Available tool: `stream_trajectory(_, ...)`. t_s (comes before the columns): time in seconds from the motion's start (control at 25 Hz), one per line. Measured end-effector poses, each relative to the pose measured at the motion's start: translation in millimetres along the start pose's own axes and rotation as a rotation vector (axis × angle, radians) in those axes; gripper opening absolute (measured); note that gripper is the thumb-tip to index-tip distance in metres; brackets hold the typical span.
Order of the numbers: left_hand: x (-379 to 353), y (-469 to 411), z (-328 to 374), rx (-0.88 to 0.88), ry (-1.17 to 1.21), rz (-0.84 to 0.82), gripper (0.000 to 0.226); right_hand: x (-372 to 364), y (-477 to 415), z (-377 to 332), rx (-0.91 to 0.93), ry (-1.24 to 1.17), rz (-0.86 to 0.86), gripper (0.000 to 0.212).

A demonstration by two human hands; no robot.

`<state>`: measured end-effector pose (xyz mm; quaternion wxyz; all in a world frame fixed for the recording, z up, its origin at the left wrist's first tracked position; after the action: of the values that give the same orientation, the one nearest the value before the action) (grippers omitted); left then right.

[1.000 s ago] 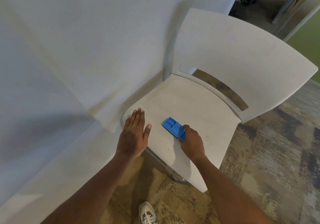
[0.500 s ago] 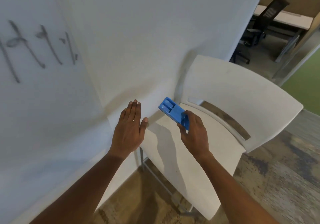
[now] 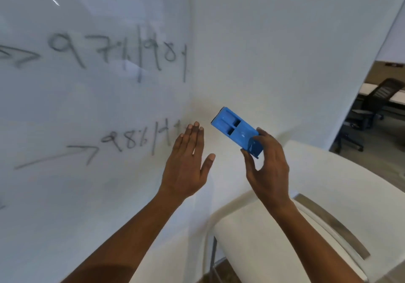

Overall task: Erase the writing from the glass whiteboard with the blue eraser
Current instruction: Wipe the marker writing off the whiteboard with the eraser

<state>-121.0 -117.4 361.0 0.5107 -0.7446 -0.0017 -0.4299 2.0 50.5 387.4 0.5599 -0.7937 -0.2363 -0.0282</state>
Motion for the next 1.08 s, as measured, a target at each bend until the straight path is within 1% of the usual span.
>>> stream_trajectory(0.24, 99.1, -29.5, -49.4, -0.002, -0.135, 0.144, 0.078, -4.2, -57.3, -84.8, 0.161, -0.126, 0.117, 0.051)
stream_trajectory(0.56, 218.1, -43.5, -137.3, 0.085, -0.324, 0.310, 0.077, -9.9, -105.1, -192.5, 0.341, -0.286, 0.247, 0.052)
stream_trajectory(0.64, 249.6, -40.9, -162.6, 0.120, -0.374, 0.347, 0.077, -13.0, -114.7, -220.9, 0.384, -0.338, 0.280, 0.049)
stream_trajectory(0.88, 337.0, -29.5, -230.3, 0.194, -0.520, 0.428, 0.078, -30.9, -143.5, -289.1, 0.453, -0.467, 0.316, 0.049)
stream_trajectory(1.08, 398.2, -20.5, -269.2, 0.225, -0.640, 0.476, 0.078, -41.4, -163.0, -342.8, 0.498, -0.548, 0.336, 0.049)
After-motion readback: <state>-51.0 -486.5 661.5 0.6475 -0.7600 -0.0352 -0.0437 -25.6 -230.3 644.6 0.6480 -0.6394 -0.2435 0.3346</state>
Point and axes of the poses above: each hand's wrist, its own y-axis away from the middle knuckle, its own x-axis out of the back of the hand, z = x × y, the point moved 8 cm from there along -y, towards the middle knuckle, and after that the axes turned 6 degrees about -y, right-handed, at the moved point
